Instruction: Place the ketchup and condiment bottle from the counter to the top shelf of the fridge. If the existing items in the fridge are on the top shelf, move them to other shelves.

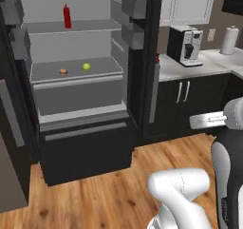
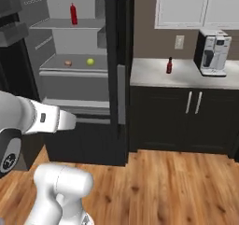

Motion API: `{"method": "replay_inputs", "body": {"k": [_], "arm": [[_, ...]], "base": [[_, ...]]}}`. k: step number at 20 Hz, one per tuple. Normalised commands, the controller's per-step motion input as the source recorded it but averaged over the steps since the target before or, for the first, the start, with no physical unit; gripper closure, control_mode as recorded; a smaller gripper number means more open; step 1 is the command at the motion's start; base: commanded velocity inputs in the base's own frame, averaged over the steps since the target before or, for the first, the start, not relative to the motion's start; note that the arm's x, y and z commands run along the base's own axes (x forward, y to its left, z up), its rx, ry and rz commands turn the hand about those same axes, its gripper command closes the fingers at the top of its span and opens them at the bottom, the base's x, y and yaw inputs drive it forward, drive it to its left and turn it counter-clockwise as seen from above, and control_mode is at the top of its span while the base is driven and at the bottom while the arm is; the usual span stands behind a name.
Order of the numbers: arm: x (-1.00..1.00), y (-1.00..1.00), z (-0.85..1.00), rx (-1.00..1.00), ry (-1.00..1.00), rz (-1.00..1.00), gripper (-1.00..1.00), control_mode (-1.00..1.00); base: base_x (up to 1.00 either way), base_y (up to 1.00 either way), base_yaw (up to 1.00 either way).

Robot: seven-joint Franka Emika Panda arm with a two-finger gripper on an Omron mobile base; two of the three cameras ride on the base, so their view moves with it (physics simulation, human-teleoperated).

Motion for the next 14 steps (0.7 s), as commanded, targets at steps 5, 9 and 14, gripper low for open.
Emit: {"method": "replay_inputs", "body": {"k": [5, 9, 14], "arm": [[0.0, 0.0, 0.0, 0.0, 0.0, 0.0, -1.0, 1.0], [0.0, 0.0, 0.0, 0.0, 0.0, 0.0, -1.0, 1.0], [0.0, 0.0, 0.0, 0.0, 0.0, 0.0, -1.0, 1.0]], "base": [[0.39, -1.0, -0.08], [1.0, -1.0, 0.0], [1.0, -0.84, 0.01]]}}
